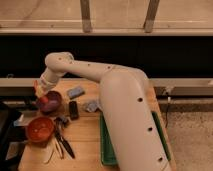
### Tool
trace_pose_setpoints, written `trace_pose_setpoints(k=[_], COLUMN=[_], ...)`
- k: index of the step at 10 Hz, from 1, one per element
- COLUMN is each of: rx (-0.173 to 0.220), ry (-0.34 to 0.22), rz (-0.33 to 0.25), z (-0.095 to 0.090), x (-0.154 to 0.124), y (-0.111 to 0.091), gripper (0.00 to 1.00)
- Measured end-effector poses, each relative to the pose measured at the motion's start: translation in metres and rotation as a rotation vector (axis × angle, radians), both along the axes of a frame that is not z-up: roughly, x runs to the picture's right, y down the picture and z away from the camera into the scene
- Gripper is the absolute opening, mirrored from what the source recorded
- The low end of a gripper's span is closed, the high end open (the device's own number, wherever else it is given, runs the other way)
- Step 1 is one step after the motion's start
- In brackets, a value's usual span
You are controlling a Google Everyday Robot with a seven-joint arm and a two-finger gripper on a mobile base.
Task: Place pepper in purple bowl
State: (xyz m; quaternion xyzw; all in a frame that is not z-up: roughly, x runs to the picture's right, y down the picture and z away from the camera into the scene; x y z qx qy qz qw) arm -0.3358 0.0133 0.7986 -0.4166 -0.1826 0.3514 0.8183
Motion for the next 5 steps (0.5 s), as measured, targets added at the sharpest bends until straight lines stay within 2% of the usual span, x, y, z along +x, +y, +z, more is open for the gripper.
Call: trace_pose_setpoints(k=[5], rx=[0.000], ry=[0.000], rz=[0.000], z=[-0.0001], x=[0.0004], y=[-0.0002], gripper=[0.55])
